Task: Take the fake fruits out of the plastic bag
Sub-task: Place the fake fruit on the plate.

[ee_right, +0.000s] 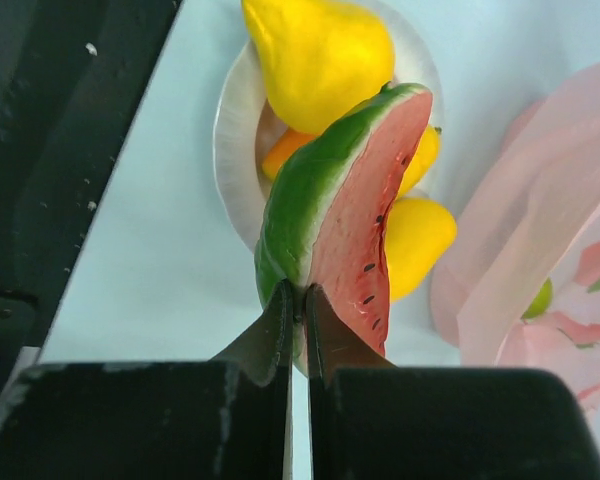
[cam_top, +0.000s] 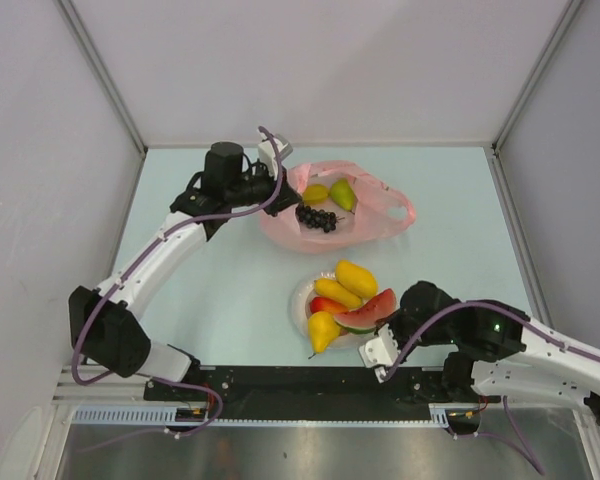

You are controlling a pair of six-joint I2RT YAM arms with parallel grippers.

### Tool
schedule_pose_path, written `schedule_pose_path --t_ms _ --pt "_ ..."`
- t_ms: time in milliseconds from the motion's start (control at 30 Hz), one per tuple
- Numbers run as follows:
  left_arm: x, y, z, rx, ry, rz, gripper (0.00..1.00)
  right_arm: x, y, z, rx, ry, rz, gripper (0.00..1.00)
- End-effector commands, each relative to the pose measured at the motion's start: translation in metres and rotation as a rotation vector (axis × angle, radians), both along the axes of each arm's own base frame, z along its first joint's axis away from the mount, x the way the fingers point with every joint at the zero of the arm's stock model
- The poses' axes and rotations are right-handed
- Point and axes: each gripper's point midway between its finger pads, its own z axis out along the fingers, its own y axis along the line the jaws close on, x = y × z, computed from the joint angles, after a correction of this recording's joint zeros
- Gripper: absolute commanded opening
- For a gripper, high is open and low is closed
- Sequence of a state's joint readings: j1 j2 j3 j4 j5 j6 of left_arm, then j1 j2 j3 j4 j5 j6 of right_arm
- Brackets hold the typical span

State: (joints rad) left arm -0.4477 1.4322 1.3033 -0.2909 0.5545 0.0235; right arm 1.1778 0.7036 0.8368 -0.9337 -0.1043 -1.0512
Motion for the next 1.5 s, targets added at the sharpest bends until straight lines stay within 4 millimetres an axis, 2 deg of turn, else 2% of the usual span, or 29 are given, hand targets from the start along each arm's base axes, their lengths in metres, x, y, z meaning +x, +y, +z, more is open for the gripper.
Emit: schedule_pose_path --t_ms 0,67,233,300,333,400,433,467,500,533,567,967,1133,1467 --pt "-0.014 0.006 0.013 0.020 -0.069 -0.030 0.00 0.018 -0.006 -0.014 0.053 -0.175 -0.030 0.00" --pt "-0.017 0.009 0.009 0.026 -0.064 -0.027 0.00 0.024 0.000 -0.001 0.171 -0.261 -0.049 0.00" --pt "-0.027 0.017 0.002 0.042 -0.068 -0.017 0.00 0.030 0.008 -0.012 0.250 -0.378 -0.049 0.00" --pt "-0.029 0.018 -0.001 0.044 -0.066 -0.015 0.00 0.031 0.011 -0.006 0.295 -0.426 -0.045 0.00" --pt "-0.031 0.019 -0.004 0.048 -0.056 -0.014 0.00 0.032 0.011 -0.013 0.290 -0.442 -0.042 0.00" --pt "-0.031 0.020 -0.005 0.050 -0.055 -0.010 0.00 0.034 0.013 -0.012 0.322 -0.487 -0.039 0.00" --pt "-0.031 0.020 -0.007 0.051 -0.051 -0.008 0.00 0.035 0.012 -0.027 0.292 -0.520 -0.020 0.00" --pt "-0.030 0.020 -0.008 0.053 -0.049 -0.009 0.00 0.038 0.012 -0.029 0.297 -0.545 -0.032 0.00" --pt "-0.030 0.020 -0.007 0.052 -0.052 -0.006 0.00 0.040 0.014 -0.019 0.353 -0.579 -0.041 0.00" --pt "-0.028 0.020 -0.007 0.051 -0.048 -0.004 0.00 0.040 0.014 -0.032 0.334 -0.600 -0.022 0.00" --pt "-0.027 0.020 -0.008 0.051 -0.046 -0.004 0.00 0.039 0.015 -0.031 0.348 -0.612 -0.013 0.00" --pt "-0.019 0.017 -0.009 0.042 -0.037 0.004 0.00 0.033 0.014 -0.060 0.310 -0.576 0.023 0.00" --pt "-0.020 0.017 -0.011 0.040 -0.031 0.006 0.00 0.032 0.013 -0.062 0.296 -0.561 0.026 0.00" --pt "-0.024 0.020 -0.017 0.047 -0.023 0.008 0.00 0.023 0.001 -0.094 0.203 -0.475 0.054 0.00"
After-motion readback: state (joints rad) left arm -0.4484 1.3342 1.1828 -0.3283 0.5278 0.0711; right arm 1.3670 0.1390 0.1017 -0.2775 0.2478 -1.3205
